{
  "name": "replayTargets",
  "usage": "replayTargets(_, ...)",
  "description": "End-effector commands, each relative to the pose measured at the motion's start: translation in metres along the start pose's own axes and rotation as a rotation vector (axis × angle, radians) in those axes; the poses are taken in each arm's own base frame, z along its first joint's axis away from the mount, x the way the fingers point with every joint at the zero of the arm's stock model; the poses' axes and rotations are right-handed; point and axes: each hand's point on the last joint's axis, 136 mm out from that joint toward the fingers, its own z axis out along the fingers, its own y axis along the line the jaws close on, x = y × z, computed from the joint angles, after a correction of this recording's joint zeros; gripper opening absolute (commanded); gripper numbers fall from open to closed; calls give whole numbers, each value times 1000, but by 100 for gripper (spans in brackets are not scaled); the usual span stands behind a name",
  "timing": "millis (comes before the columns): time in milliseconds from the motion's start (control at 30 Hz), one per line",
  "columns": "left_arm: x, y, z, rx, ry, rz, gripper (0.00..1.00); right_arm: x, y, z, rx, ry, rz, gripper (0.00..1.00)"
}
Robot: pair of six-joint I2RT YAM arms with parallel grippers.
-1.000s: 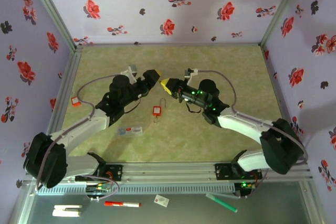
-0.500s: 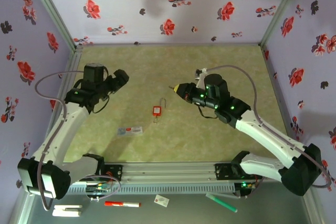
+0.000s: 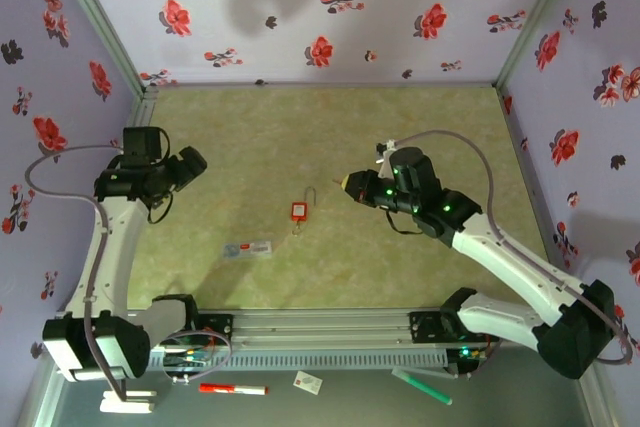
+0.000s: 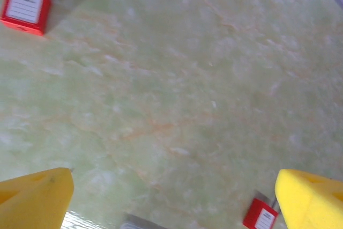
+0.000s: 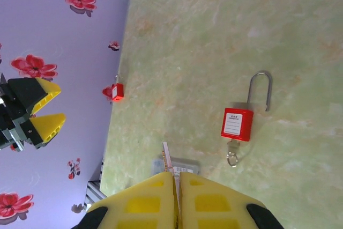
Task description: Unlock with the key
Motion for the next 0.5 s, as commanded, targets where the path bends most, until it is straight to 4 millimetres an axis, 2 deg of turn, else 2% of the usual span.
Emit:
replayTargets(0,-8,28,4,-100,22,36,96,0,-9,0,8,21,-23,0)
replayTargets(133,-20,50,17,-231,76,148,95,-5,-19,0,-2,23,6,0)
replayTargets(233,-28,72,33,-325,142,200,93,-8,-25,1,-6,25,27,0)
replayTargets(300,-34,85,46,-343,160,192,91,-9,-27,2,-12,32,37,0)
replayTargets(467,-54,100,73,-319,152,196,89,-13,-30,5,-19,46,54,0)
